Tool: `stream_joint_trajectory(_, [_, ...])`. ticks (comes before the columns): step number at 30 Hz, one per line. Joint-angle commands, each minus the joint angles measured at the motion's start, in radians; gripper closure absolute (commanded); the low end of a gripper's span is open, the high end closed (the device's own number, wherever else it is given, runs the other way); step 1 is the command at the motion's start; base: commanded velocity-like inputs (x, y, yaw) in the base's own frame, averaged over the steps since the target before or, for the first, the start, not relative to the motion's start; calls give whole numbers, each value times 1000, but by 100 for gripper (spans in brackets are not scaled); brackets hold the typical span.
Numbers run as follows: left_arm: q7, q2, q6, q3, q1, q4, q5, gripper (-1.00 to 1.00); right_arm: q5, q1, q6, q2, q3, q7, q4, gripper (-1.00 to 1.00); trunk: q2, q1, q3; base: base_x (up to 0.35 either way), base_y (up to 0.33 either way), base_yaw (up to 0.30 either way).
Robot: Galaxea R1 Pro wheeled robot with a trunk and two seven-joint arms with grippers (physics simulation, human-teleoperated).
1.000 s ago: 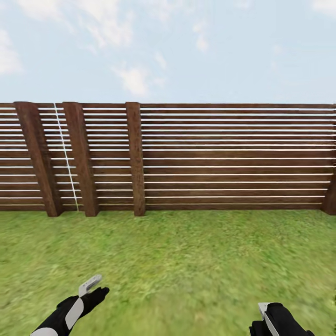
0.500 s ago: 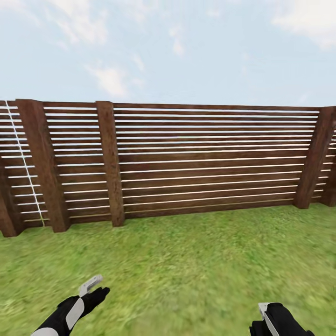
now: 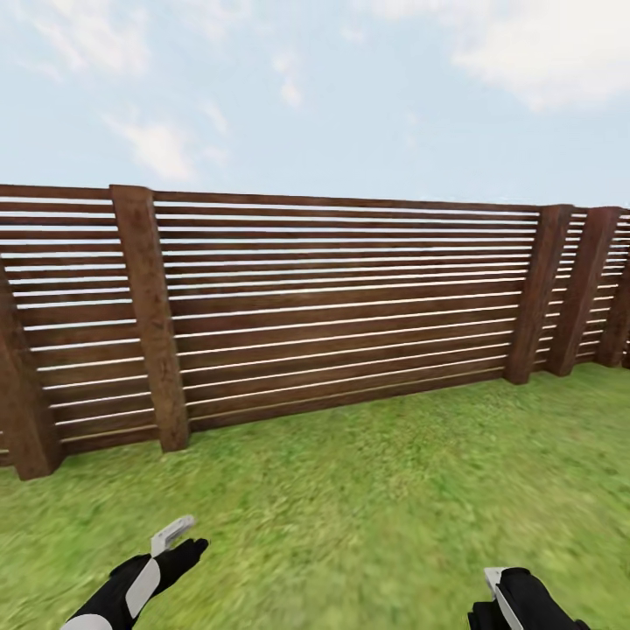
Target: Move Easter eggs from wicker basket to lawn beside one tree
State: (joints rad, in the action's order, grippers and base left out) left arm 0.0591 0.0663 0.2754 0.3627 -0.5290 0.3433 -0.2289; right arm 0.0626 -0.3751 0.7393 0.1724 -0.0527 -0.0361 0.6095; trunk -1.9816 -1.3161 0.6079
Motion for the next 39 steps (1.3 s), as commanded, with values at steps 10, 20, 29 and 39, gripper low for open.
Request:
stream_joint_trajectory(10, [4,-1,8,6,0,2,-4,-100,6,-1,4,-1,-3,-3,1,-100,0,0,-4,94,0,-272])
stream_joint_trajectory(20, [0,-85,176,-201,0,-26,62,-100,5,-1,4,3,-4,-3,2,-100,0,0,-6,1,0,-272])
stream_joint_trajectory(29, [-11,-100,248,-216,0,-26,63,-100,-3,-1,5,32,-11,-5,13,-100,0,0,-6,0,0,-256])
stream_joint_trajectory(39, [-84,-7,254,-204,0,-10,43,-100,-6,-1,4,40,-13,-3,15,-100,0,0,-6,0,0,-212])
